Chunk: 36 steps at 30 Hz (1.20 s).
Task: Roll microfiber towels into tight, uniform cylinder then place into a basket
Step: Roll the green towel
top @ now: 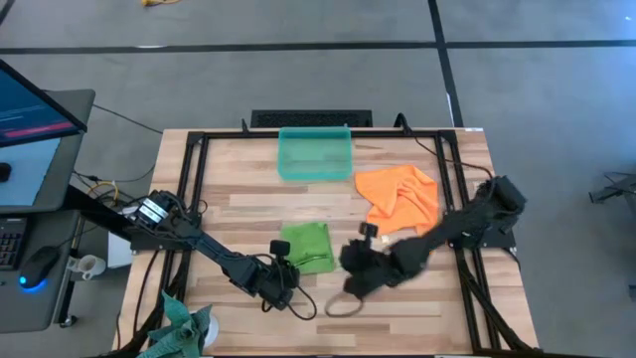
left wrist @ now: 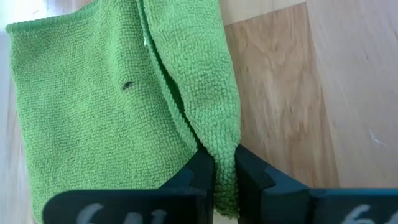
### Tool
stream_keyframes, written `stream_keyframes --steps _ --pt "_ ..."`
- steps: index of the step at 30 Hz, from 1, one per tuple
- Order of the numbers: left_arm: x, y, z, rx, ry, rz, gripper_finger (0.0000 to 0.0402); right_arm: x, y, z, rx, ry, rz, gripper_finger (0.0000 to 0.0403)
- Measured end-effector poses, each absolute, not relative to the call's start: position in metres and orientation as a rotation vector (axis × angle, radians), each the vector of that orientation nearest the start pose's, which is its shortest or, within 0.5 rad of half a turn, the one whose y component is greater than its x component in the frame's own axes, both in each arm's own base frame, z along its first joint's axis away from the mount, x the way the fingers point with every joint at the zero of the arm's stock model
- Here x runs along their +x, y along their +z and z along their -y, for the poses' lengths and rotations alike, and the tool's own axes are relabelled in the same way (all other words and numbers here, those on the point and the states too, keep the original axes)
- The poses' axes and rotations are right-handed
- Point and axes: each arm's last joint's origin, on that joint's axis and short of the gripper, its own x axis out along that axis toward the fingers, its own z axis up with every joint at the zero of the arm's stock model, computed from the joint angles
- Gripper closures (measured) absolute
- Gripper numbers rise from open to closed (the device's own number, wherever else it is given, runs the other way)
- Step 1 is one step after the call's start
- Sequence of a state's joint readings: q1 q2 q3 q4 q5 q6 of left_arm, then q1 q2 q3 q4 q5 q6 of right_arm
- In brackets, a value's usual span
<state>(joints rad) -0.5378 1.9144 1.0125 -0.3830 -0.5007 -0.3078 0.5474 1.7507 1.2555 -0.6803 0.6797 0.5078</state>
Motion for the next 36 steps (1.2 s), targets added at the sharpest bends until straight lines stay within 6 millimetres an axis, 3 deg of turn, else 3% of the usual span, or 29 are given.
stream_keyframes --steps 4,7,12,22,29,36 --pt "0.294 0.108 0.160 0.368 0.129 -1.094 0.0379 0.279 0.204 -0.183 -0.273 -0.367 -0.809 0.0305" --pt "0.294 0.108 0.160 0.364 0.123 -1.097 0.0379 0.272 0.189 -0.189 -0.299 -0.344 -0.797 0.0305" --pt "0.294 0.108 0.161 0.359 0.115 -1.099 0.0379 0.288 0.169 -0.191 -0.332 -0.299 -0.778 0.0305" --pt "0.294 0.108 0.161 0.356 0.112 -1.097 0.0378 0.325 0.139 -0.194 -0.460 -0.009 -0.764 0.0292" --pt "0.294 0.108 0.161 0.356 0.112 -1.097 0.0378 0.336 0.108 -0.183 -0.521 -0.027 -0.834 0.0224" --pt "0.294 0.108 0.161 0.355 0.111 -1.096 0.0378 0.342 0.101 -0.173 -0.556 -0.083 -0.842 0.0156"
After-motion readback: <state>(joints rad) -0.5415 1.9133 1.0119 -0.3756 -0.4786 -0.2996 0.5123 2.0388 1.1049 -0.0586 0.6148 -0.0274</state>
